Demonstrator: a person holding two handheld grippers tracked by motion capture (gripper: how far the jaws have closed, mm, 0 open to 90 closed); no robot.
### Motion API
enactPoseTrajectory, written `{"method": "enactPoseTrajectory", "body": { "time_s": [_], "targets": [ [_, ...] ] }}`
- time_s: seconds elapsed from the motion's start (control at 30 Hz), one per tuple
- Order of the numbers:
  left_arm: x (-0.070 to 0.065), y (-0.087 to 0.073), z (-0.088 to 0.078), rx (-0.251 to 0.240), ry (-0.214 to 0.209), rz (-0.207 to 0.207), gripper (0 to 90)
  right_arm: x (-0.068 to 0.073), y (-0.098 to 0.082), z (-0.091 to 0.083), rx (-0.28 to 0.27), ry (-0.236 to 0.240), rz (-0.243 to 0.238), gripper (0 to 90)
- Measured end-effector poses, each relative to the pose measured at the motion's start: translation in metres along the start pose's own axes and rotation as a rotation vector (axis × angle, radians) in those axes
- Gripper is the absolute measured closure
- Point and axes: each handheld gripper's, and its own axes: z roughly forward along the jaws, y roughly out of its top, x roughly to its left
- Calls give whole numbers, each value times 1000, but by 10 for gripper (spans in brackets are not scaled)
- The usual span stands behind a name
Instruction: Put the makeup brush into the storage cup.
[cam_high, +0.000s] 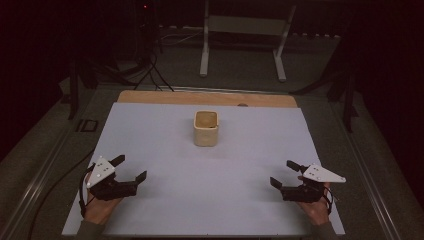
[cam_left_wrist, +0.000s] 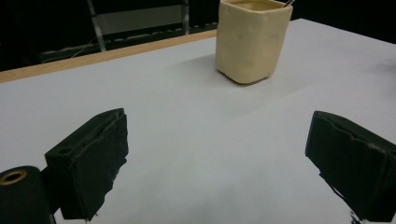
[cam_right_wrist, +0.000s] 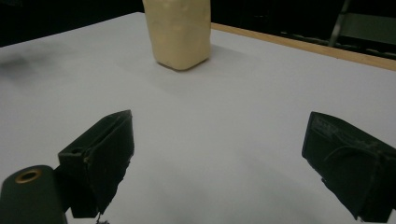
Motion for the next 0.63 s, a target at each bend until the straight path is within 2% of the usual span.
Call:
{"method": "enactPoseTrajectory", "body": {
  "time_s": [0.4, 0.63],
  "targets": [
    [-9, 1, 0, -16, -24, 20, 62, 2, 0, -1, -9, 20, -7, 90],
    [-9, 1, 1, -21, -27, 21, 58, 3, 1, 0, -5, 22, -11, 90]
  ]
}}
